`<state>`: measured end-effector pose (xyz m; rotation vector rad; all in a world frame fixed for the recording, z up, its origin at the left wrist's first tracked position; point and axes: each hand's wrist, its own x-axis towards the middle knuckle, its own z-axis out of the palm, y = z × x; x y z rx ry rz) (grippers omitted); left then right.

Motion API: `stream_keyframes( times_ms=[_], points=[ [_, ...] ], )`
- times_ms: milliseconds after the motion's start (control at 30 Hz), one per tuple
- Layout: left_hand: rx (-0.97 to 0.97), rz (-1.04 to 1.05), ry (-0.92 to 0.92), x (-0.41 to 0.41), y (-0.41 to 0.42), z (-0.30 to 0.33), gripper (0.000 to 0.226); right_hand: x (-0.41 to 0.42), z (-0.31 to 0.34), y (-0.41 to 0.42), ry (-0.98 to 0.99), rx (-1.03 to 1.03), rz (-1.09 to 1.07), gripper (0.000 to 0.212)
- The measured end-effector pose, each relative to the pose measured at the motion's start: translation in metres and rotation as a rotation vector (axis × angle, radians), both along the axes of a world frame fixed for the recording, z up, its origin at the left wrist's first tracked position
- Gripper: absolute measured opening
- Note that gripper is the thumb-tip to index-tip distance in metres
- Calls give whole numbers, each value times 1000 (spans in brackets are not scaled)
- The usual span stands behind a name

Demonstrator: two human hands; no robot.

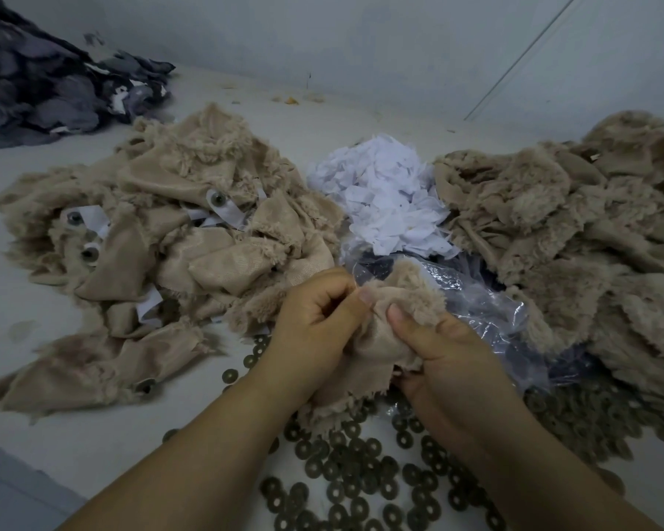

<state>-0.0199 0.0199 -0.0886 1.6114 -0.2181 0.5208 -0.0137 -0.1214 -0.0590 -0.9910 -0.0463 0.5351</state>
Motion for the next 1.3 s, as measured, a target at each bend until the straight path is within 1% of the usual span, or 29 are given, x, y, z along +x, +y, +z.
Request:
stream_keyframes(
  times_ms=[67, 200, 400, 500, 600, 700, 733, 833, 900, 1000, 1067, 1167, 1233, 1300],
  points=[
    [26, 2, -3, -1, 0, -1, 40, -2, 0, 1, -15, -9, 9, 29],
    [34, 38, -8, 1, 1, -2, 39, 0, 0, -1, 11, -36, 21, 23],
    [-37, 29, -21, 0, -2, 1, 39, 3, -3, -2, 96, 4, 50, 32],
    [19, 12, -39, 1, -2, 0, 44, 4, -2, -4, 133, -24, -2, 37],
    [84, 8, -70, 2, -2, -2, 48, 2, 1, -3, 84, -13, -5, 41],
    [89, -1, -83, 3, -5, -4, 45, -1, 3, 0, 58, -40, -9, 35],
    [81, 3, -82, 3, -6, -4, 45, -1, 3, 0, 78, -35, 1, 34],
    [82, 31, -80, 4, -5, -4, 42, 1, 3, -3, 148, -3, 73, 40],
    [86, 53, -79, 3, -5, -4, 40, 2, 3, -4, 175, -1, 113, 40],
    [61, 59, -34, 3, -5, -3, 39, 4, 2, -4, 193, 40, 119, 41],
    [-1, 66, 22, 3, -6, -3, 39, 2, 1, -3, 147, 64, 119, 43],
    [-48, 74, 75, 2, -4, -2, 41, -2, 2, 0, 49, -16, 118, 39],
    [-57, 50, 80, 1, -4, -2, 44, -1, 0, -1, 68, -40, 78, 35],
    [-25, 14, 69, 0, -4, -2, 42, 1, 0, -2, 95, -45, 30, 34]
  ],
)
